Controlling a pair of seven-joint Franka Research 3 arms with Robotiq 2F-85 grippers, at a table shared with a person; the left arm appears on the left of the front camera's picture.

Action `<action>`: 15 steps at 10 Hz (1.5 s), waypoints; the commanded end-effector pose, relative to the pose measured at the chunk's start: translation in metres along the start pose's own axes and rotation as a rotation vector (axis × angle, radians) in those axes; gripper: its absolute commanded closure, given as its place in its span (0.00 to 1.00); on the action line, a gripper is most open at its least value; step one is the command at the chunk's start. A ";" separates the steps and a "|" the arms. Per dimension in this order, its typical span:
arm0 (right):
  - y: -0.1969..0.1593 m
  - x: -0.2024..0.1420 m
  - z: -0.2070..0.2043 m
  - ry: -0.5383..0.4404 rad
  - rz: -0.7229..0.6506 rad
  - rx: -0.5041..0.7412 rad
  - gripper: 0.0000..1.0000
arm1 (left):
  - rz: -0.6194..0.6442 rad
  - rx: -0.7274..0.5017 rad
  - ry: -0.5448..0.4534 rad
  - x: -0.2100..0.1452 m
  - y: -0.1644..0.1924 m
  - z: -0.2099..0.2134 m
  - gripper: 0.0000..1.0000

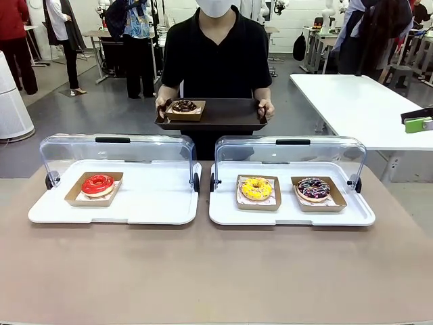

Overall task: Provide the desired donut to the person.
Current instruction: Place the picked Paper togo box onto the Handle tray extended by the person, then pick up and lift the Paper togo box containing the Donut pointed at by the person.

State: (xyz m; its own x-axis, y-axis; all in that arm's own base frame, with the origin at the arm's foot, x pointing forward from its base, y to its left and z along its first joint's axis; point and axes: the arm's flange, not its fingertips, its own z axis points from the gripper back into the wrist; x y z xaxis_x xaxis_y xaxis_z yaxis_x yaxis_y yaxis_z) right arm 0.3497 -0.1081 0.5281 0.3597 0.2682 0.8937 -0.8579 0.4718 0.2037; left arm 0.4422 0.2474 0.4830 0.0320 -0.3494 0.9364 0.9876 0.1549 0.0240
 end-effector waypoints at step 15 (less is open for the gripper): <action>-0.004 0.002 -0.002 -0.033 0.015 0.007 0.00 | 0.009 0.011 0.007 0.001 0.001 0.001 0.00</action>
State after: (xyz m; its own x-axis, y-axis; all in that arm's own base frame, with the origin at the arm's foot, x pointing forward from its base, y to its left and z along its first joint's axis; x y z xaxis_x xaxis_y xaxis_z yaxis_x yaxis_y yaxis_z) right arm 0.3497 -0.1081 0.5281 0.3586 0.2689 0.8939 -0.8584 0.4714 0.2025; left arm 0.4424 0.2475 0.4827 0.0327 -0.3497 0.9363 0.9875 0.1556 0.0236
